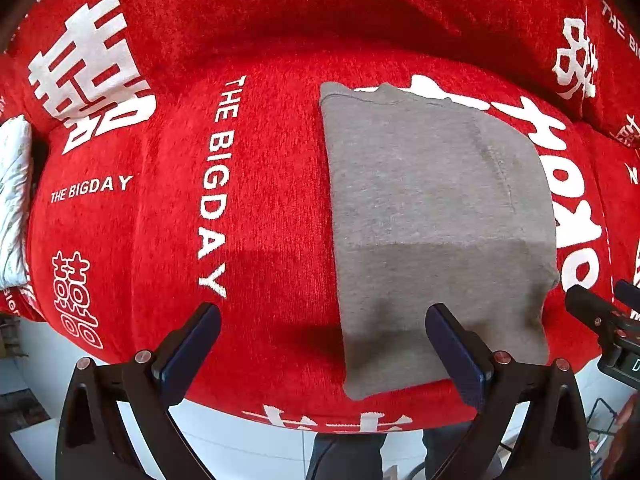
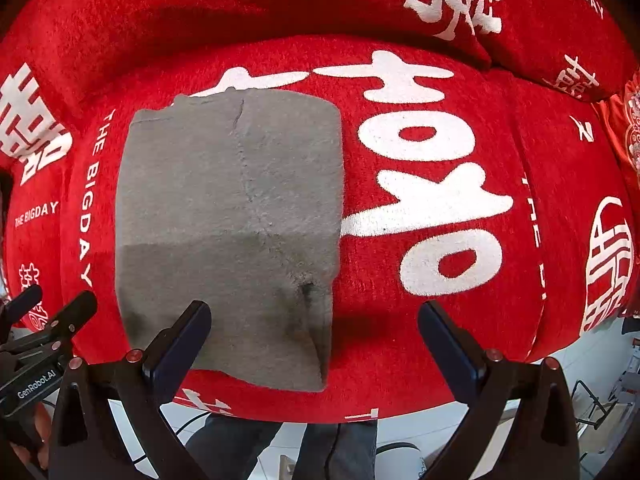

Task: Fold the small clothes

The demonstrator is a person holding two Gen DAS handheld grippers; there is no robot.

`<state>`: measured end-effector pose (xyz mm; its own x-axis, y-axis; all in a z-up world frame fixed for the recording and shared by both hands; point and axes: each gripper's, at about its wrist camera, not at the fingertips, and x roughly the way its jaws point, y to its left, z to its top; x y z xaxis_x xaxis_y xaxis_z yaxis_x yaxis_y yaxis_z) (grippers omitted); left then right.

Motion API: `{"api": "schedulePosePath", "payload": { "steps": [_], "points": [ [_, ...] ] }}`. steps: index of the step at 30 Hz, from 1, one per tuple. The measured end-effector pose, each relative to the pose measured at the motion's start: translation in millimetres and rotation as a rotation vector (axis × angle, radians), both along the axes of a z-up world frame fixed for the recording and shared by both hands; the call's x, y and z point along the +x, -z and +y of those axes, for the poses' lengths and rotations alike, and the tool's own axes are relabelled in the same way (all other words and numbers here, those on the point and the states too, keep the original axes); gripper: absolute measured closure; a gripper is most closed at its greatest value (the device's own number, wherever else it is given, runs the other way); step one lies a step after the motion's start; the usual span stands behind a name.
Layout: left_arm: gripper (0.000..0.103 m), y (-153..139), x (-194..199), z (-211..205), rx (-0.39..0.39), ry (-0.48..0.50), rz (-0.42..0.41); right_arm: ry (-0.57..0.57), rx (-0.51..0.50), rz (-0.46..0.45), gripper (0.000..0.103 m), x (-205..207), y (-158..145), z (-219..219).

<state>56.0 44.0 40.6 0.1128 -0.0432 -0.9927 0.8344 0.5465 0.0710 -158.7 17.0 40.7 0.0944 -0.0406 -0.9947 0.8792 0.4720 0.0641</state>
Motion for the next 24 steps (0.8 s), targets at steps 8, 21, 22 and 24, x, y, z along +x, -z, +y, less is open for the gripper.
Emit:
{"api": "schedulePosePath", "payload": {
  "steps": [8, 21, 22, 24],
  "points": [
    [0.001, 0.9, 0.0, 2.1, 0.002, -0.003, 0.001, 0.000, 0.000, 0.000, 0.000, 0.4, 0.0, 0.2],
    [0.001, -0.4, 0.4, 3.1, 0.000, -0.012, -0.008, 0.000, 0.002, -0.001, 0.000, 0.9, 0.6, 2.1],
    [0.001, -0.3, 0.0, 3.0, 0.000, -0.012, -0.006, 0.000, 0.002, -0.001, 0.000, 1.1, 0.6, 3.0],
    [0.001, -0.3, -0.3, 2.7, 0.001, -0.013, -0.006, 0.000, 0.004, -0.001, 0.000, 2.1, 1.4, 4.5]
  ]
}}
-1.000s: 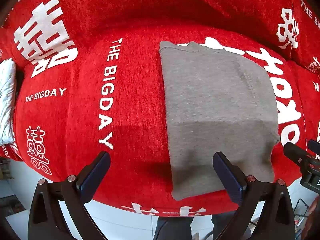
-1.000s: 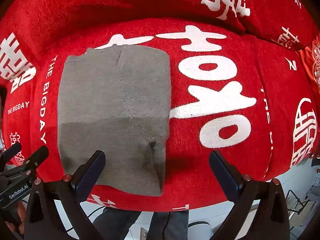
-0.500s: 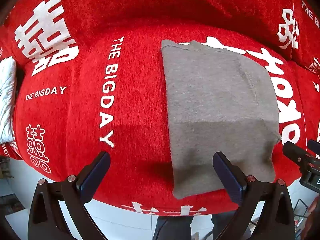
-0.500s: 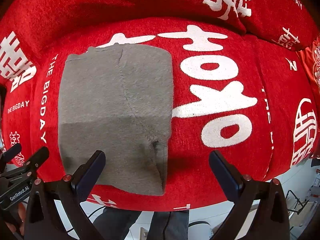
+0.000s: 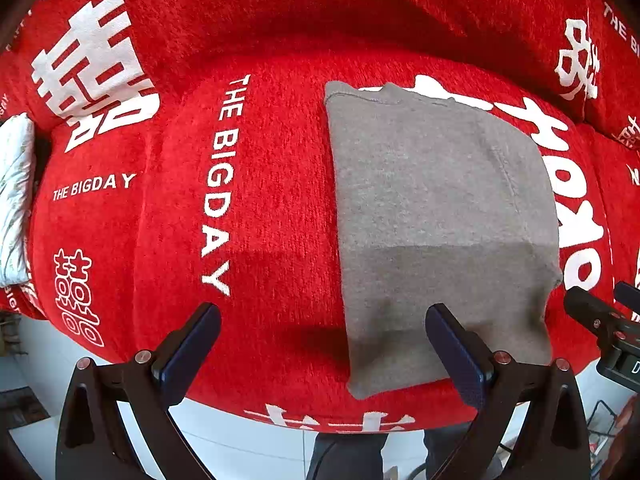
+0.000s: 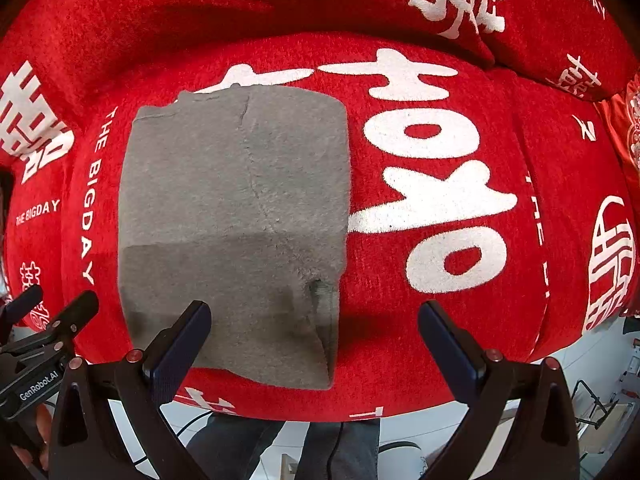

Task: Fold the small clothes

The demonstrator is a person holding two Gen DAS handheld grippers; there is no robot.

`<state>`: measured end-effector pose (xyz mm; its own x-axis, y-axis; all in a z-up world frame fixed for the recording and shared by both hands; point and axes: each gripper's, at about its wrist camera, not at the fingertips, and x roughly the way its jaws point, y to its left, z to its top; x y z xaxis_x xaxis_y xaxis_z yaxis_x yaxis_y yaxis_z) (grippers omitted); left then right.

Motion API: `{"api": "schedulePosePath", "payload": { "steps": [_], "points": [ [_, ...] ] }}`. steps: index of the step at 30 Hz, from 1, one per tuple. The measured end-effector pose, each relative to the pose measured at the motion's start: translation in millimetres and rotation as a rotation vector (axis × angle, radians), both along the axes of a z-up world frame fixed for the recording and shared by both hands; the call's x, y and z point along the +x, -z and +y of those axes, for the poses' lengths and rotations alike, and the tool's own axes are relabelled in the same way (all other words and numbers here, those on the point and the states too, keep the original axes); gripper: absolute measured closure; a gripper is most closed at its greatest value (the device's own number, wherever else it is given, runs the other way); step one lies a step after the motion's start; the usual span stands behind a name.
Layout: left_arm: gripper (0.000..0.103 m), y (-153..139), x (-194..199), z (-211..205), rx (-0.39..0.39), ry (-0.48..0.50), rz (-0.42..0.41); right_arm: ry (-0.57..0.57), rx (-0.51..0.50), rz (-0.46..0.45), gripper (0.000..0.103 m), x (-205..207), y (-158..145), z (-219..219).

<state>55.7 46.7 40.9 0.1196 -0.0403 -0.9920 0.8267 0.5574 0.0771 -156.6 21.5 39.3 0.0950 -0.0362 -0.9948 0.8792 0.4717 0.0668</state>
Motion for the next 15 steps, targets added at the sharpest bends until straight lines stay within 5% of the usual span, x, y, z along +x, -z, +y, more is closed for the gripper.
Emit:
{"api": "schedulePosePath", "payload": {
  "steps": [15],
  "points": [
    [0.001, 0.9, -0.9, 0.1, 0.000, -0.008, 0.012, -0.006, -0.002, -0.007, 0.000, 1.1, -0.4, -1.8]
  ]
}}
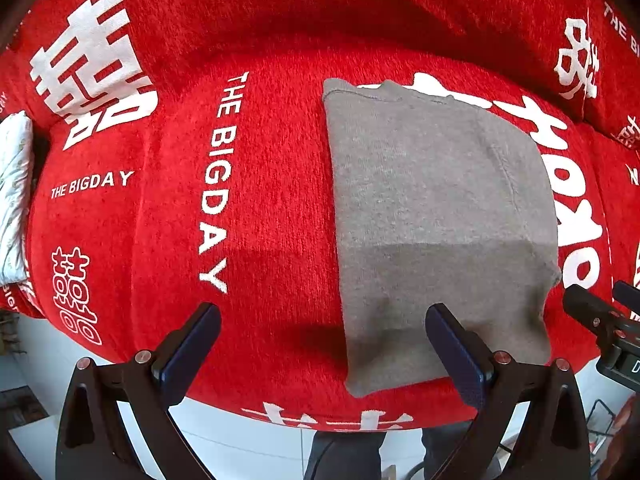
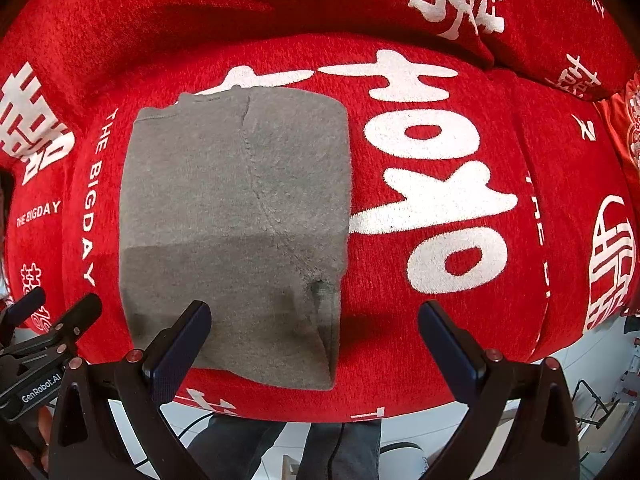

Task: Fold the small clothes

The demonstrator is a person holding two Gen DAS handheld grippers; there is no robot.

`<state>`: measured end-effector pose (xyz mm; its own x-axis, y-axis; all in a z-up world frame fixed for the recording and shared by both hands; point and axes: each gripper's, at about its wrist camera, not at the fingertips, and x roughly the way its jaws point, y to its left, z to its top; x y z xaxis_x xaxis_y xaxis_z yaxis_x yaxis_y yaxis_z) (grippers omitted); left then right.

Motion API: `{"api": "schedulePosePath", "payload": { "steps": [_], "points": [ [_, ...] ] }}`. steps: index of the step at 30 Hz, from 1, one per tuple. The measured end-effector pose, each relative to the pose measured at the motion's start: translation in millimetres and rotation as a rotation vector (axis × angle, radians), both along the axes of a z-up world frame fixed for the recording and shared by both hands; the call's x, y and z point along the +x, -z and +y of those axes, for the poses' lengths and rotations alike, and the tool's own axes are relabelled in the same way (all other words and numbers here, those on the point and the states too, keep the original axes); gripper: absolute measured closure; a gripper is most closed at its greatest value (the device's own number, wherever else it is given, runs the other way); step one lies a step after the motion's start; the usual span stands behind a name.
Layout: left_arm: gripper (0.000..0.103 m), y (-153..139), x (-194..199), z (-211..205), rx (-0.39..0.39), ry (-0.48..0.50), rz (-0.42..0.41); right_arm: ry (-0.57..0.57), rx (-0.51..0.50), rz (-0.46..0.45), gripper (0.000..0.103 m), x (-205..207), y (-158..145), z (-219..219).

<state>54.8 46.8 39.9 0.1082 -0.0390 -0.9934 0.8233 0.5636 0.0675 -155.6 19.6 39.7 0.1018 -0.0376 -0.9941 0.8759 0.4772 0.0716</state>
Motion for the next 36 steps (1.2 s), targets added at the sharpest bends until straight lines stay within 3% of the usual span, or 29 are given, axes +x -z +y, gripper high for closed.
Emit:
{"api": "schedulePosePath", "payload": {
  "steps": [36],
  "points": [
    [0.001, 8.6, 13.1, 0.1, 0.005, 0.024, 0.003, -0.014, -0.007, 0.022, 0.000, 14.2, 4.5, 1.7]
  ]
}}
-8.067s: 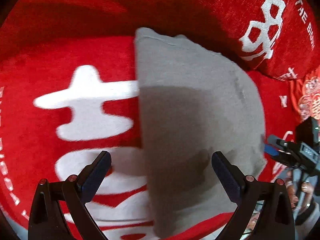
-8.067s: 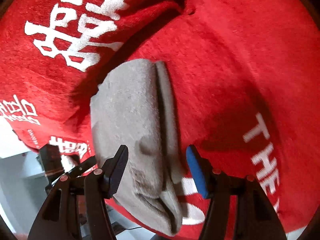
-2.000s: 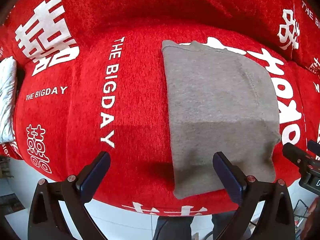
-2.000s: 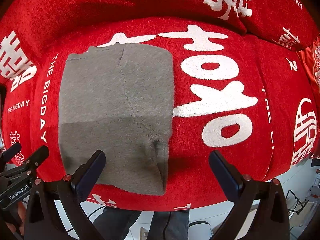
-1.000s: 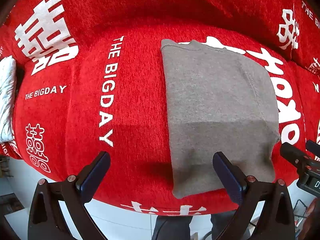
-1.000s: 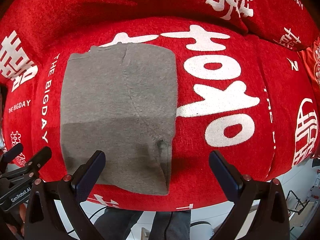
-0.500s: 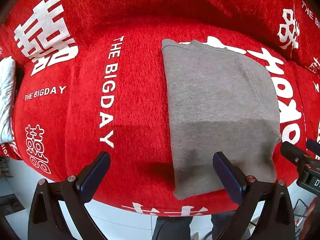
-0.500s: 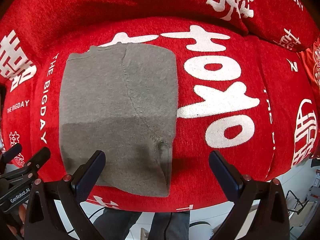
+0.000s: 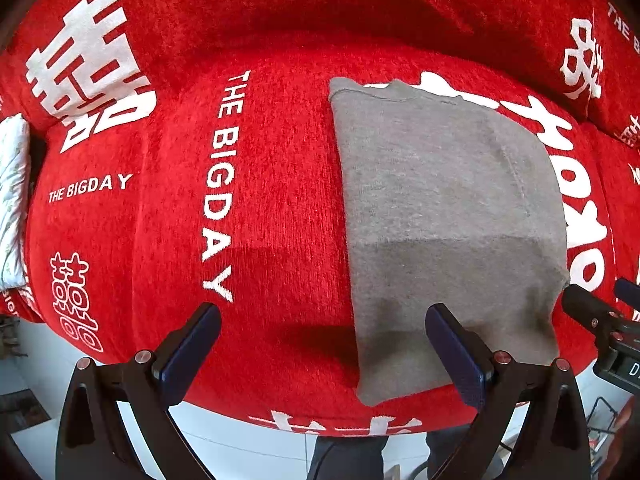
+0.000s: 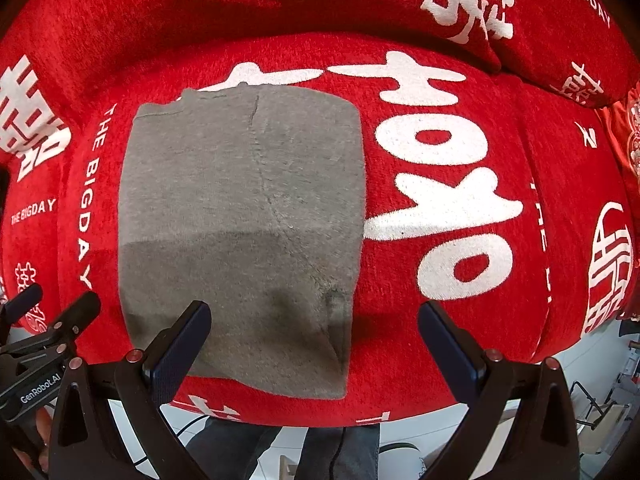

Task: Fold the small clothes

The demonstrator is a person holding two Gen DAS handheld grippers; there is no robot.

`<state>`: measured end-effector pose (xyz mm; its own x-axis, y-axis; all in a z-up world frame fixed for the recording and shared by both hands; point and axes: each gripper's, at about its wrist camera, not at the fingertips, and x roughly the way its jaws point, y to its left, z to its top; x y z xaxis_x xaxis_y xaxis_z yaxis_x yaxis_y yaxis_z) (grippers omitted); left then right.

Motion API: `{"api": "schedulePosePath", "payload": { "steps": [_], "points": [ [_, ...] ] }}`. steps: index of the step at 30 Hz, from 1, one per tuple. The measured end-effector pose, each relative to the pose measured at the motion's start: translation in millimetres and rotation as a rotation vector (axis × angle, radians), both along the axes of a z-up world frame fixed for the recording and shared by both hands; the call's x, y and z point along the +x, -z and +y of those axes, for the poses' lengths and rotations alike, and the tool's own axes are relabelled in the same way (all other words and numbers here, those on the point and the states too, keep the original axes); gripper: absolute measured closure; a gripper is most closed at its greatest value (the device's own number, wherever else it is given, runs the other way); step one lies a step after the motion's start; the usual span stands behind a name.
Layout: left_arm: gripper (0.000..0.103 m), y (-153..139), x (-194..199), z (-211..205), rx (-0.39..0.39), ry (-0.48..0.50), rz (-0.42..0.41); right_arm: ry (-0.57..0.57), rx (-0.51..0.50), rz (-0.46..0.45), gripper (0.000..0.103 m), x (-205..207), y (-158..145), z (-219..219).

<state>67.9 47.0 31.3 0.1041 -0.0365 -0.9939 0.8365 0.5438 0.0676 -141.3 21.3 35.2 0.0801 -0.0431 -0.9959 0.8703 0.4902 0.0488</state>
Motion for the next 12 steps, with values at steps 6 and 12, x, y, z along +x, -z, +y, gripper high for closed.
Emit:
{"api": "schedulePosePath", "payload": {
  "steps": [6, 12],
  "points": [
    [0.001, 1.6, 3.1, -1.8, -0.011, -0.008, 0.001, -0.003, 0.000, 0.007, 0.000, 3.3, 2.4, 0.5],
    [0.001, -0.6, 2.7, -3.5, -0.037, 0.023, -0.011, 0.001, -0.005, 0.015, 0.000, 5.9, 4.4, 1.1]
  ]
}}
